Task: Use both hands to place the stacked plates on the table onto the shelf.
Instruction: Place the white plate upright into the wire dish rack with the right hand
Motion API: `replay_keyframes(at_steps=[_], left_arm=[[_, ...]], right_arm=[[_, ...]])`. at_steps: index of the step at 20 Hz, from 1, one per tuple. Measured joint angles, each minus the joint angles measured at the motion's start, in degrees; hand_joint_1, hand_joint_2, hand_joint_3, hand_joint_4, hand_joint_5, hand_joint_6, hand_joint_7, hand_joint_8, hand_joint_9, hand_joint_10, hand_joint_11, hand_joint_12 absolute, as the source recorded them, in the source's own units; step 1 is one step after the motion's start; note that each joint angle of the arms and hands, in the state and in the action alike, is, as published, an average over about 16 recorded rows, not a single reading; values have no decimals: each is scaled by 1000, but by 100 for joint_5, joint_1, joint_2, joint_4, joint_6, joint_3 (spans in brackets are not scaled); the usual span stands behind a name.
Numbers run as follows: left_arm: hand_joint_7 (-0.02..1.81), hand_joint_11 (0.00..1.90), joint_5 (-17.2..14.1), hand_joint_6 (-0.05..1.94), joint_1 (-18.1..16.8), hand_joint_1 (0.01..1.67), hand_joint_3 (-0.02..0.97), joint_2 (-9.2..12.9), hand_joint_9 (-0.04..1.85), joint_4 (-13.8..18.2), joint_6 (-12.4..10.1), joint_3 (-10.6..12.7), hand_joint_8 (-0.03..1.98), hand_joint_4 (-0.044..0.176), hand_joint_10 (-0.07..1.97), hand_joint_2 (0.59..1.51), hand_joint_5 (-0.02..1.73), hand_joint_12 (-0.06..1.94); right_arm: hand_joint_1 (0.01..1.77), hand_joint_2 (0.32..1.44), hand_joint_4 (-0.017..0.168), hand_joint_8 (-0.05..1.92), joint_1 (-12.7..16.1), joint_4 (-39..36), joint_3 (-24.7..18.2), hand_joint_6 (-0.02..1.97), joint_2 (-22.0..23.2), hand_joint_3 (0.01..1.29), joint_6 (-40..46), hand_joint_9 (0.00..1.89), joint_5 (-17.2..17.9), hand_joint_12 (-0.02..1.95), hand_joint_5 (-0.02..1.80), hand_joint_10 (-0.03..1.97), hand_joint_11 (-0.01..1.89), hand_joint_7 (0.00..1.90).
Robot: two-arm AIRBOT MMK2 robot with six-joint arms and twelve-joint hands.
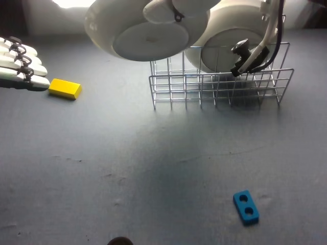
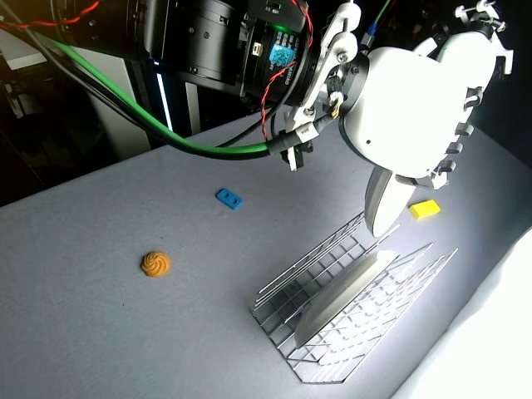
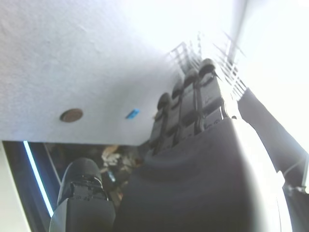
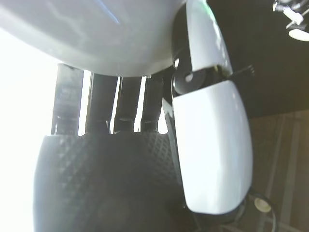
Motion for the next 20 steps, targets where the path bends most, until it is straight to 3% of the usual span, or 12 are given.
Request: replay_keyframes(at_steps=[20], left_arm=[[14, 16, 12, 13, 47, 14, 15, -3, 22, 67, -1, -31, -3, 2, 3, 1096, 21, -5]], right_arm=[[1226, 1022, -1, 788, -231, 533, 120, 875, 124, 15, 70, 1327, 214, 1141, 965, 16, 845, 1122]])
